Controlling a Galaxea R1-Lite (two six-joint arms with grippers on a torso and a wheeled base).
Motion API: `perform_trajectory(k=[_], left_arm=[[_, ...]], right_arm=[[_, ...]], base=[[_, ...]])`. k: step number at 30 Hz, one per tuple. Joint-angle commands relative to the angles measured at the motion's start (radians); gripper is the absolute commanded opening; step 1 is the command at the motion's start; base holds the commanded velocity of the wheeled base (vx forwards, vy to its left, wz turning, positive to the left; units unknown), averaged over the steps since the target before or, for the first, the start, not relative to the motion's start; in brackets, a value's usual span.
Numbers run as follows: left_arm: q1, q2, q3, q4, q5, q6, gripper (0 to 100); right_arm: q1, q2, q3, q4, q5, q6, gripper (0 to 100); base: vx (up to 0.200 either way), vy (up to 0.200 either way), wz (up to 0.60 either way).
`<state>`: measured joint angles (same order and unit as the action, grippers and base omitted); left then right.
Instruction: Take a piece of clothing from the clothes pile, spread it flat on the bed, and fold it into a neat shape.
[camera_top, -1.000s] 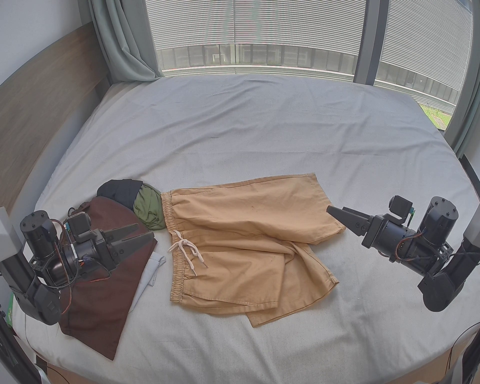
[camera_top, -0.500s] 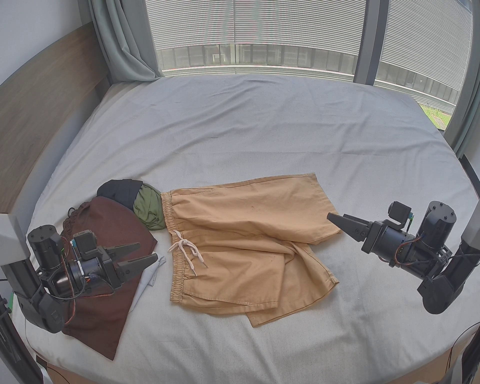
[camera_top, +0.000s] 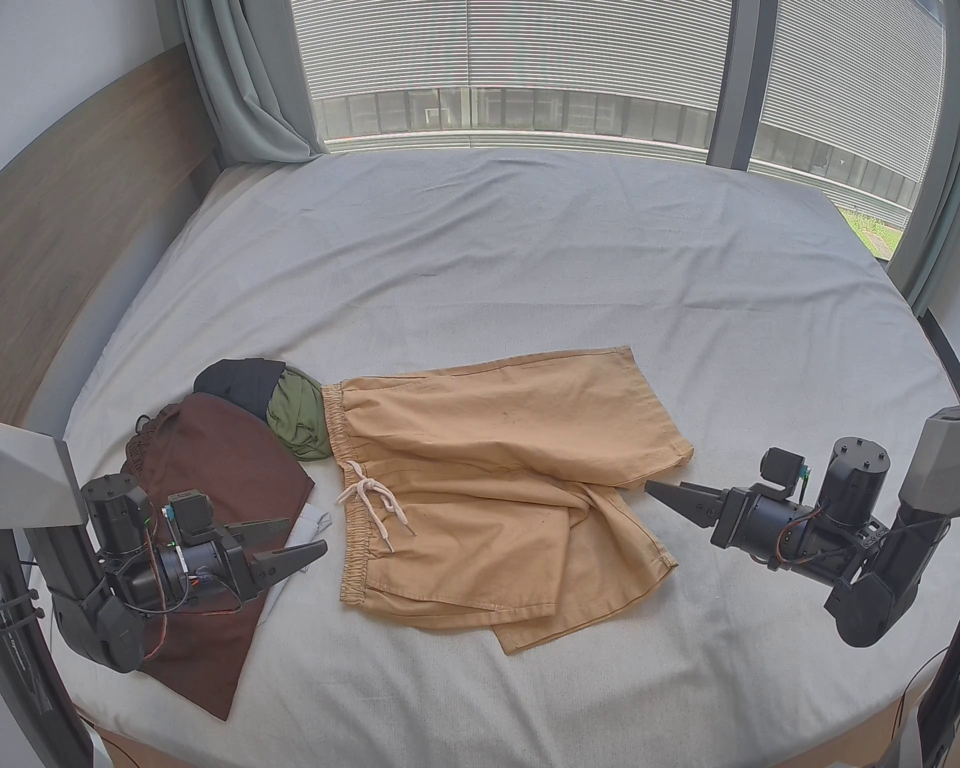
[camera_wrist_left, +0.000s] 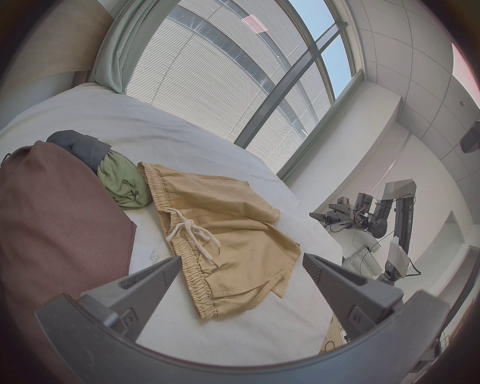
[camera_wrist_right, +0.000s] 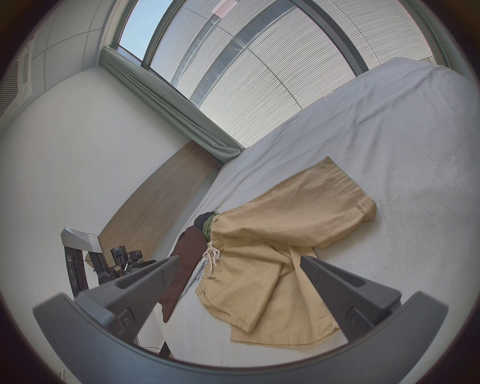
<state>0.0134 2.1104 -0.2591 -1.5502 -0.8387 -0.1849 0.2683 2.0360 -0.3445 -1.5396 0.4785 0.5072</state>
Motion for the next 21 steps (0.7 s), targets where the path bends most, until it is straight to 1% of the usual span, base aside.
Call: perform_trajectory(k=[1,3,6,9,13,18,21], left_arm=[[0.022,0.06,-0.003,-0.001,-0.002,0.05,100],[0.02,0.068,-0.006,-0.001,-0.003,0.078,100],[0.014,0.069,0.001,-0.001,0.0,0.096,100],[0.014,0.068,0.005,-0.001,-0.002,0.096,100],[0.014,0.086,0.0,-0.001,-0.003,0.101,100],[0.013,0.091,-0.008,-0.001,-0.002,0.099,100],[0.013,0.089,-0.006,-0.001,-0.003,0.101,100]], right_arm=[[0.0,0.024,0.067,-0.001,0.0,-0.044,100],[-0.004,0.033,0.078,-0.001,0.0,-0.07,100],[-0.027,0.055,0.088,-0.001,0.0,-0.081,100],[-0.032,0.056,0.09,-0.001,0.0,-0.078,100],[-0.047,0.122,0.091,-0.001,-0.001,-0.078,100],[-0.057,0.188,0.082,-0.001,-0.028,-0.075,100],[-0.058,0.222,0.071,-0.001,-0.031,-0.072,100]], base=[[0.0,0.0,0.0],[0.0,0.0,0.0],[0.0,0.0,0.0],[0.0,0.0,0.0],[0.0,0.0,0.0],[0.0,0.0,0.0],[0.0,0.0,0.0]])
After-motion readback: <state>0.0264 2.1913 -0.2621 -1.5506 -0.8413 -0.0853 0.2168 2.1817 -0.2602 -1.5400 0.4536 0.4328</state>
